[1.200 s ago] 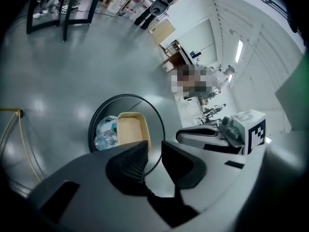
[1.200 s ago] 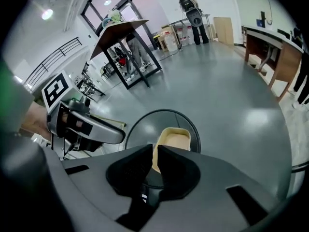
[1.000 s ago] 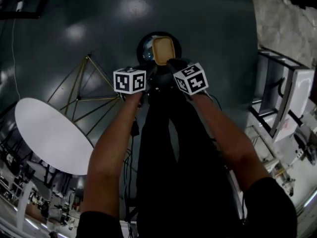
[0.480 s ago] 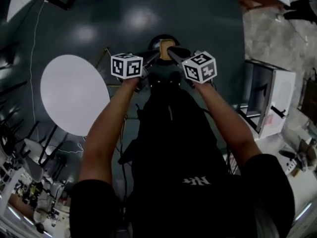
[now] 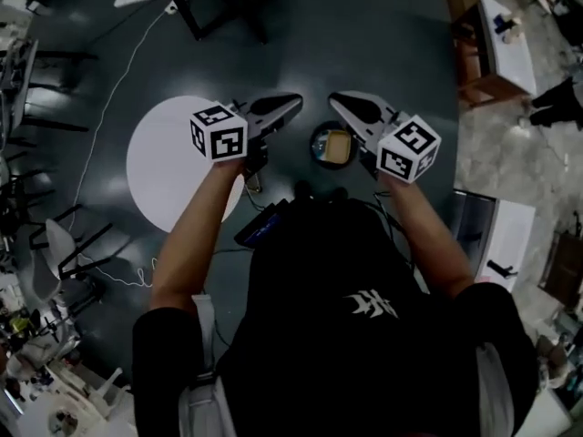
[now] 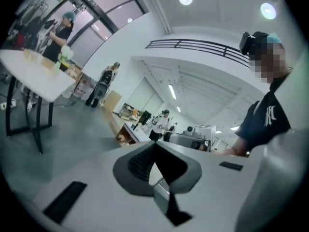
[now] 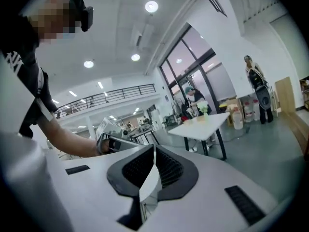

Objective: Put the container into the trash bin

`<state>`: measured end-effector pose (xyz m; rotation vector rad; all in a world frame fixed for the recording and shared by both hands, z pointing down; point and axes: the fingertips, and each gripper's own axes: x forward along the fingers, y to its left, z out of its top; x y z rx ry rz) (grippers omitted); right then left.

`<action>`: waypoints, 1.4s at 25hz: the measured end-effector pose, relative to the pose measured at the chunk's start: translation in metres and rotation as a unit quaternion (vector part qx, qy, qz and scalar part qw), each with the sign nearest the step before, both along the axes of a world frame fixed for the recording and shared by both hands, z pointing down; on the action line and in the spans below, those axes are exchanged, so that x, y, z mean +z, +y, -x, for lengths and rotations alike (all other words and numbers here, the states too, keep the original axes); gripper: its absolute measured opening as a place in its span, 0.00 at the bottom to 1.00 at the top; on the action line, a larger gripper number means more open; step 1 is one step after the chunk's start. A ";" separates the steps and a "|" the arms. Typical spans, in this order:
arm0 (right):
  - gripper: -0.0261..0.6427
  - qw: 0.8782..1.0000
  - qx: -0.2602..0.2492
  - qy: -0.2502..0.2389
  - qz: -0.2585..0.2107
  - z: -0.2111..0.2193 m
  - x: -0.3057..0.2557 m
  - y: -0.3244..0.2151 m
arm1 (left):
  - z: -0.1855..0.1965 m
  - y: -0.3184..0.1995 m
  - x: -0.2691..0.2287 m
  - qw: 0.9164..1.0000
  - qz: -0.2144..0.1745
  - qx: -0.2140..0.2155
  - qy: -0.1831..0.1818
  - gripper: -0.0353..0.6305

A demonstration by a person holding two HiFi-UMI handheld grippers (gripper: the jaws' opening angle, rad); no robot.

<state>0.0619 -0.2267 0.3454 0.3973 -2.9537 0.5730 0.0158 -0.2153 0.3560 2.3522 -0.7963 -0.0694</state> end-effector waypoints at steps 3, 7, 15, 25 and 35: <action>0.11 0.998 -0.040 -0.052 -0.009 0.015 -0.055 0.006 | 0.029 0.015 -0.051 0.997 -0.048 -0.049 0.019 0.06; 0.11 0.990 -0.095 -0.099 -0.041 0.034 -0.115 0.022 | 0.067 0.048 -0.099 0.989 -0.103 -0.105 0.018 0.06; 0.11 0.953 -0.247 -0.166 -0.063 0.072 -0.161 0.091 | 0.110 0.156 -0.166 0.951 -0.202 -0.234 -0.003 0.06; 0.10 0.908 -0.375 -0.185 0.001 0.057 -0.145 0.149 | 0.077 0.241 -0.150 0.917 -0.181 -0.355 -0.013 0.06; 0.10 0.881 -0.430 -0.189 0.057 0.020 -0.122 0.191 | 0.028 0.282 -0.128 0.899 -0.154 -0.411 -0.014 0.06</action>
